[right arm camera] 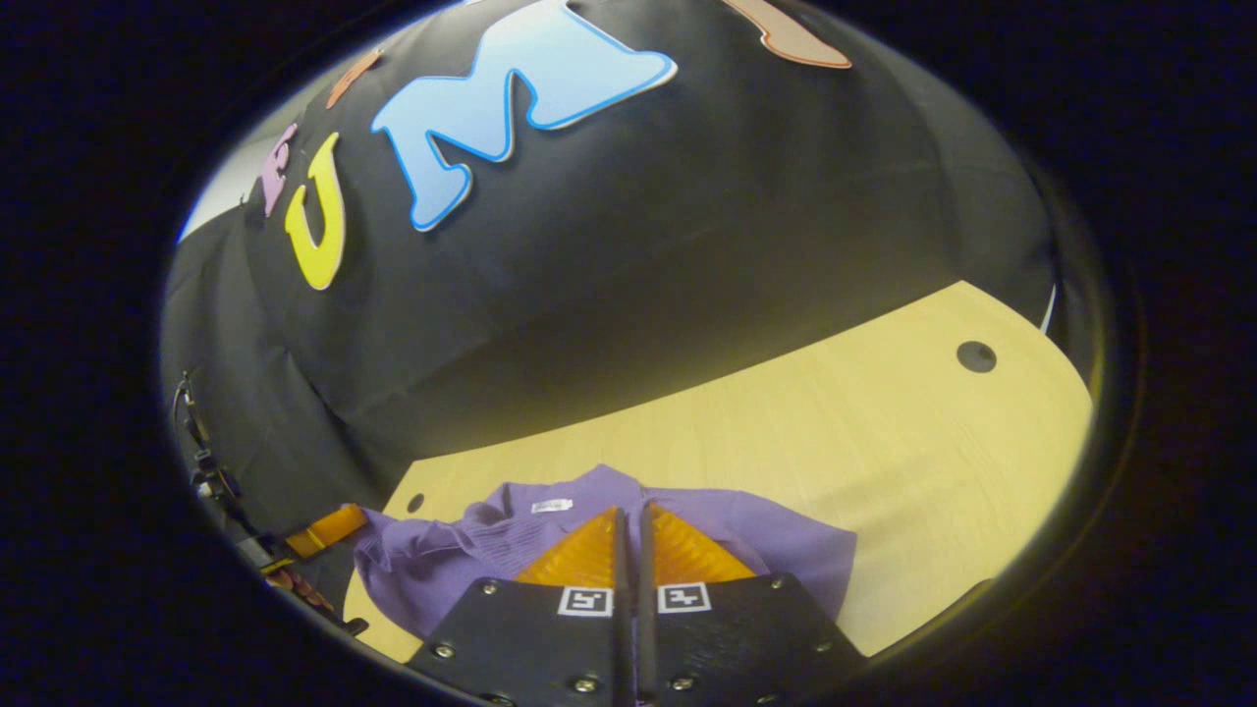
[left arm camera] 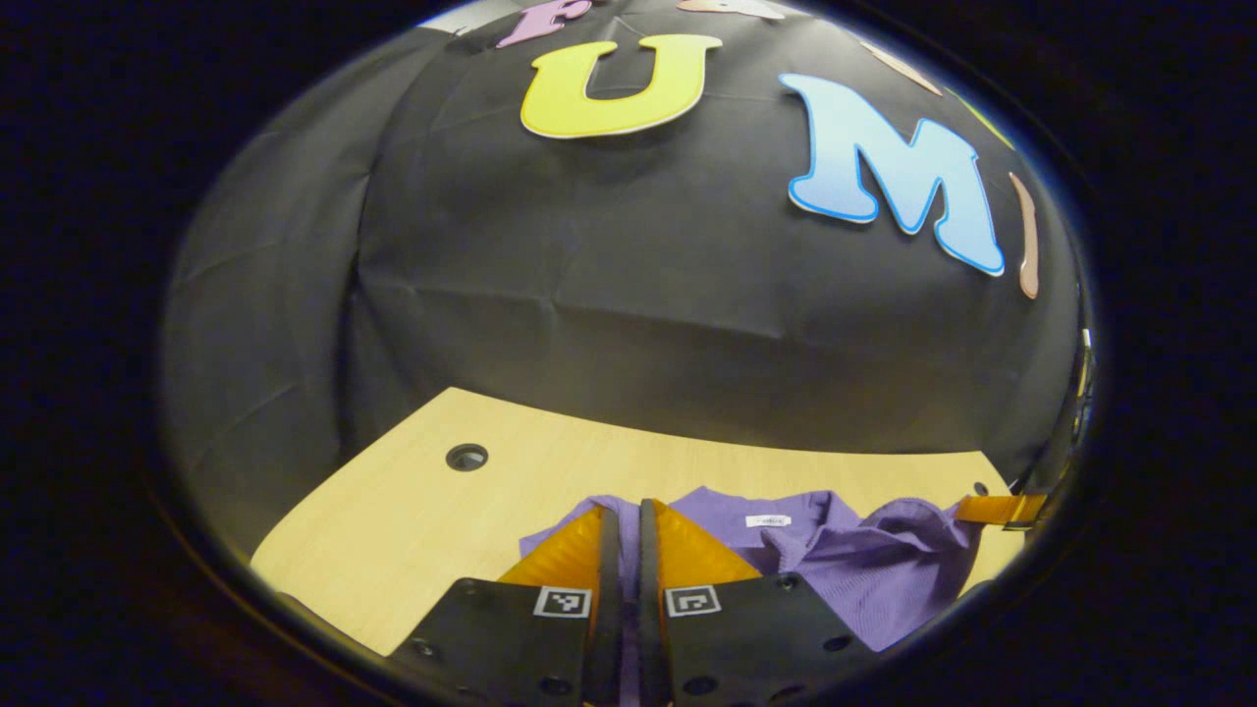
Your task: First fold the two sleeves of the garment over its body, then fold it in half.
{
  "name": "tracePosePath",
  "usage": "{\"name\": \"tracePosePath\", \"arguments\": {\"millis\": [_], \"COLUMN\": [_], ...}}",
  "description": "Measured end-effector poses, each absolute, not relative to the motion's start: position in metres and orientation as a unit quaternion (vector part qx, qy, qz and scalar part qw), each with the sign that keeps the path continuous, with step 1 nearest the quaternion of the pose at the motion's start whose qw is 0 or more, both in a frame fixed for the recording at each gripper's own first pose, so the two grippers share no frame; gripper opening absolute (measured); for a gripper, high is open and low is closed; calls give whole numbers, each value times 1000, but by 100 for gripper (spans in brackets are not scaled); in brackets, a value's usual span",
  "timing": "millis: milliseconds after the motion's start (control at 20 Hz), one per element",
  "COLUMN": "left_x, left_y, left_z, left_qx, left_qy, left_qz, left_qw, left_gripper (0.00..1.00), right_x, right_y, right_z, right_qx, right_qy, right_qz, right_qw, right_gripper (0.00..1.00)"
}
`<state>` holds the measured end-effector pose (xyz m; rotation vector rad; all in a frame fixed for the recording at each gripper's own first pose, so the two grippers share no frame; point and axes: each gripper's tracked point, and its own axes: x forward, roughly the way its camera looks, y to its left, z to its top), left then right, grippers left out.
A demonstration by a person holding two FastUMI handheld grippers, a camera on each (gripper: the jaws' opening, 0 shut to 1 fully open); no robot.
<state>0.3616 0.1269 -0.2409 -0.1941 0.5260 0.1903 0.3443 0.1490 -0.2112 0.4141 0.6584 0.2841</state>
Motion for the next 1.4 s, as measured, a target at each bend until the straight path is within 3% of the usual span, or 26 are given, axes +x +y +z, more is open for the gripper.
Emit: {"name": "tracePosePath", "arguments": {"millis": [100, 250, 350, 400, 500, 600, 1050, 1400], "left_x": [360, 354, 352, 350, 344, 335, 248, 174], "left_y": [120, 110, 103, 101, 97, 95, 80, 70], "left_z": [-246, -246, -235, -230, -214, -198, -118, -59], "left_qx": [-87, -76, -71, -70, -73, -74, -45, -53], "left_qy": [268, 273, 260, 255, 241, 229, 157, 102], "left_qz": [89, 80, 71, 65, 56, 48, -15, -21], "left_qw": [955, 956, 960, 962, 966, 969, 986, 993], "left_gripper": [19, 44, 76, 92, 89, 96, 96, 96], "right_x": [345, 344, 333, 329, 317, 301, 182, 114], "right_y": [147, 146, 138, 137, 135, 130, 133, 118], "right_z": [-214, -209, -189, -181, -160, -135, -37, 3], "right_qx": [179, 145, 119, 112, 97, 77, 13, -7], "right_qy": [323, 307, 295, 289, 269, 246, 152, 115], "right_qz": [132, 128, 117, 113, 107, 93, 48, 33], "right_qw": [920, 932, 941, 944, 952, 962, 987, 993], "right_gripper": [6, 11, 44, 51, 69, 94, 94, 94]}}
